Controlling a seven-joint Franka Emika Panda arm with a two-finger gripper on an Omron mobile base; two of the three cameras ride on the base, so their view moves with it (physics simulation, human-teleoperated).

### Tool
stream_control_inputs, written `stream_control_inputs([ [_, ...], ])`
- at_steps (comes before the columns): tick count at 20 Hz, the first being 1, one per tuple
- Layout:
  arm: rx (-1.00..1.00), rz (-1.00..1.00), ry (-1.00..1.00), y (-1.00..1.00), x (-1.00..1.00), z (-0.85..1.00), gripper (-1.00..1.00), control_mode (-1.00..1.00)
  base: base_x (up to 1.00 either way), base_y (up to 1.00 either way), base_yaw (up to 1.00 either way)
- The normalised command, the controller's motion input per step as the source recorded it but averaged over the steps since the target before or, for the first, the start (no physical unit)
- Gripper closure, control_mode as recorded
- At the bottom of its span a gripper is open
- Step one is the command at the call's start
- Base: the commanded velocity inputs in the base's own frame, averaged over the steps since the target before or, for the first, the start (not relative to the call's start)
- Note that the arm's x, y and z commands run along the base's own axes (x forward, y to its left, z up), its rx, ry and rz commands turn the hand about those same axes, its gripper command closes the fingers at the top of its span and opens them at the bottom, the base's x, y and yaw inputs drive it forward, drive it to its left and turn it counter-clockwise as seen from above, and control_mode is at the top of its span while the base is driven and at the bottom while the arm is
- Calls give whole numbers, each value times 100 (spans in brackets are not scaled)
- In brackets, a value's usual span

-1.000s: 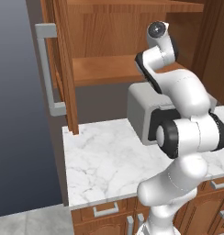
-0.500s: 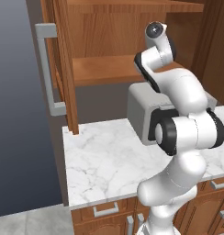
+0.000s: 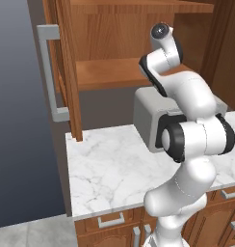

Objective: There is a bowl on the dining counter. Grab a lemon wedge from the fridge and place it in the bowl. Then get the liquor bottle and glass cup from the cabinet and place them next to the bowl.

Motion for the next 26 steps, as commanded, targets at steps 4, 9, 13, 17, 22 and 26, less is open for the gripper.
stream_control_inputs([
  [4,-2,0,8,0,0,-32,-100,-100,0,0,0],
  [9,-2,0,8,0,-1,-39,100,-100,0,0,0],
  [13,-1,0,5,0,-4,-40,100,-100,0,0,0],
  [17,0,0,0,0,-13,-31,100,-100,0,0,0],
  [22,0,0,-4,0,-24,-19,100,-100,0,0,0],
  [26,0,0,-15,0,-38,-12,100,-100,0,0,0],
])
